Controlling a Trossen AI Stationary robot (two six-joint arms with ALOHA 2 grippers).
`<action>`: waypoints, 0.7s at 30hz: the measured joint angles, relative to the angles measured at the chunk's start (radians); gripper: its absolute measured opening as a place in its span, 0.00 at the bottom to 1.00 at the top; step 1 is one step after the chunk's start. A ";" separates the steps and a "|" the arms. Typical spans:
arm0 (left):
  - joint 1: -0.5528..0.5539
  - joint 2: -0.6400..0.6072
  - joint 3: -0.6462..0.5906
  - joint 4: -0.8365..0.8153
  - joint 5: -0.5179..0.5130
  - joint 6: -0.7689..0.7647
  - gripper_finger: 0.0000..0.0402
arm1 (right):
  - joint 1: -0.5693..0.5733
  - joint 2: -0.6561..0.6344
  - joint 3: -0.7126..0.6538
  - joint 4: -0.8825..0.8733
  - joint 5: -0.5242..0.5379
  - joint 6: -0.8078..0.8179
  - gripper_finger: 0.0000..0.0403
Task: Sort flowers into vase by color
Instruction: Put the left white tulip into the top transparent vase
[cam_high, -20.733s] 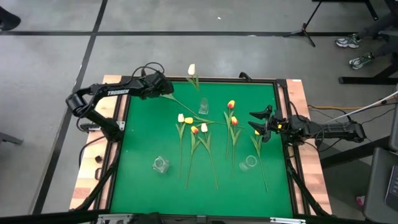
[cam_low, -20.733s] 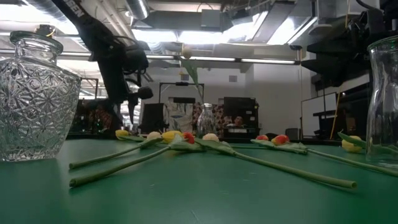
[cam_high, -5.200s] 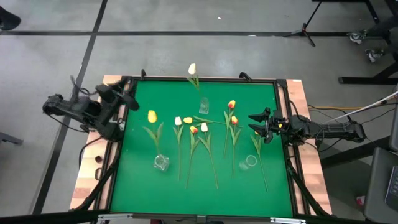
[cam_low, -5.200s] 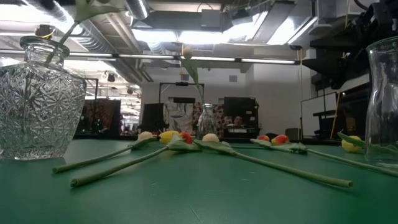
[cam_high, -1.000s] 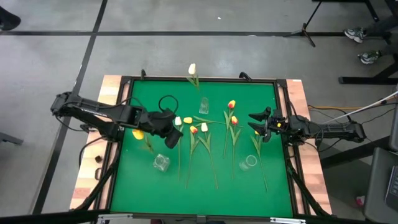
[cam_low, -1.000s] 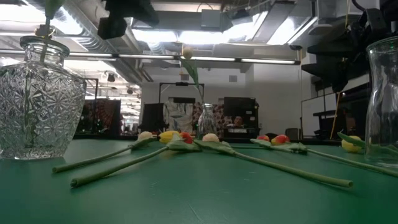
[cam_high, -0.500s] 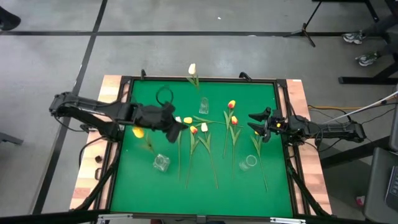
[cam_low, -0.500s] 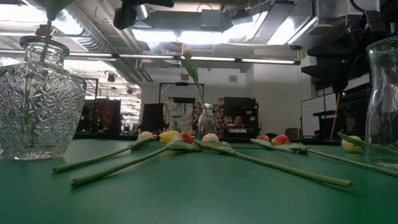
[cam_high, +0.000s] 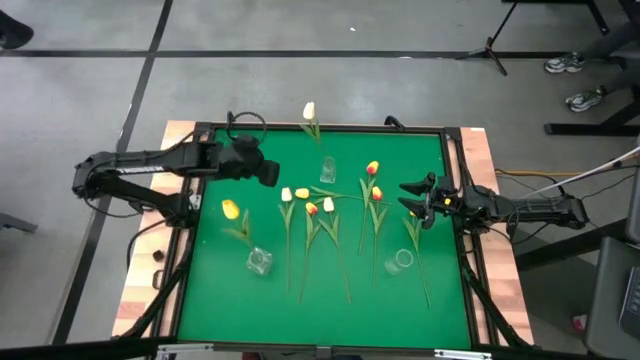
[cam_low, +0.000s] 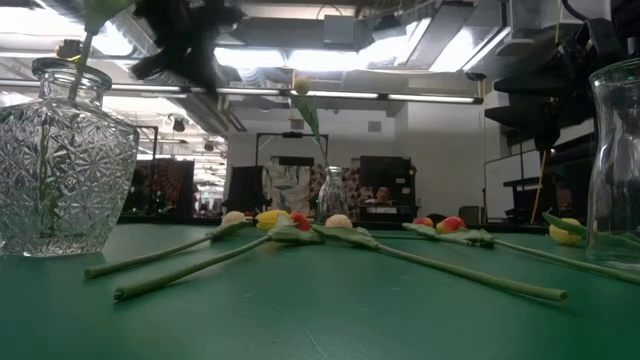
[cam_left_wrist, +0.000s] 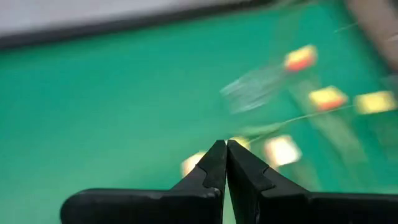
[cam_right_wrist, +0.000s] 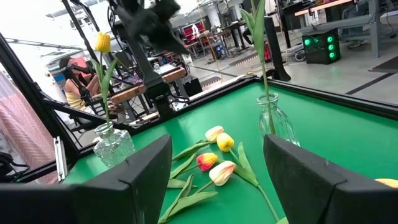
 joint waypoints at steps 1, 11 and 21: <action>0.012 0.013 -0.001 -0.051 0.002 -0.025 0.02 | 0.000 0.000 0.000 0.000 0.000 0.000 0.63; 0.045 0.119 -0.001 -0.160 0.231 -0.022 0.02 | 0.000 0.000 0.000 0.000 0.000 0.000 0.63; 0.082 0.265 -0.001 -0.023 0.390 0.194 0.02 | 0.000 0.000 0.000 0.000 0.000 0.000 0.63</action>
